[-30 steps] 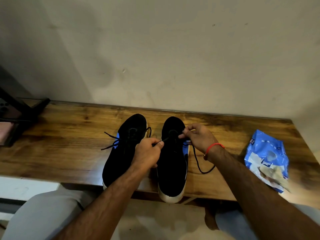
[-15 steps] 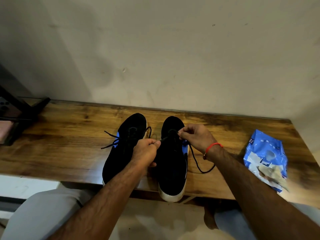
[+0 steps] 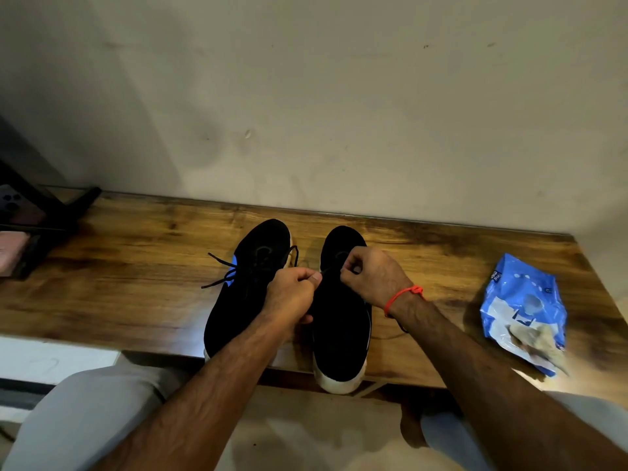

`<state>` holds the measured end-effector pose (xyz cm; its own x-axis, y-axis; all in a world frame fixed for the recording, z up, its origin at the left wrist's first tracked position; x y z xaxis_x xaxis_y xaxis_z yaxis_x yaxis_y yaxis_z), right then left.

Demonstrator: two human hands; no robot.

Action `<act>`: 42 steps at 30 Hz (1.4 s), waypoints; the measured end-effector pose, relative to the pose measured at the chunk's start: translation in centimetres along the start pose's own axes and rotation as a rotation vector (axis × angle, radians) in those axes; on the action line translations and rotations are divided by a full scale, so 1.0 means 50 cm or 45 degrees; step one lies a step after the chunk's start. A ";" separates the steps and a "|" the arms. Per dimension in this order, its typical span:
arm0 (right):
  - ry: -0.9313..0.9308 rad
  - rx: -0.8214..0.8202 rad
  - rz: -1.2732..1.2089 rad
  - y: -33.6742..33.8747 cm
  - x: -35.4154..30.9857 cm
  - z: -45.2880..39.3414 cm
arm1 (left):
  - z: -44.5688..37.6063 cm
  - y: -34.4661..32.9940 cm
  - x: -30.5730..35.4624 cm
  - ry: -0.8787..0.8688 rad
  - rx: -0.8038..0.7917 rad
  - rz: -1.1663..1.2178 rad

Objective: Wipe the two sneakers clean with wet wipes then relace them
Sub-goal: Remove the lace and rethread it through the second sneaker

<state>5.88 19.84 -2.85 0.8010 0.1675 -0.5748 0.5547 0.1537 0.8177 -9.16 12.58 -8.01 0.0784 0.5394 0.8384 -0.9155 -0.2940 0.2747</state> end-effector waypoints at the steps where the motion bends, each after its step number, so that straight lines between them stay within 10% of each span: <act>1: 0.015 0.002 0.037 -0.003 -0.005 0.001 | 0.001 0.000 0.002 -0.006 0.002 -0.001; 42: -0.285 -0.069 -0.320 -0.053 0.036 0.023 | 0.001 -0.004 -0.003 0.007 -0.033 0.077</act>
<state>6.08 18.62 -6.03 0.6734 -0.0995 -0.7325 0.7333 0.2154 0.6449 -8.95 12.51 -8.19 0.0203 0.5258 0.8504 -0.9283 -0.3060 0.2114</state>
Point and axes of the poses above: each hand's wrist, its own z-axis away from the middle knuckle, its own y-axis out of the back of the hand, x = y × z, the point moved 9 cm from there along -z, towards the middle knuckle, and after that the axes turned 7 degrees about x, right-handed, at the moved point
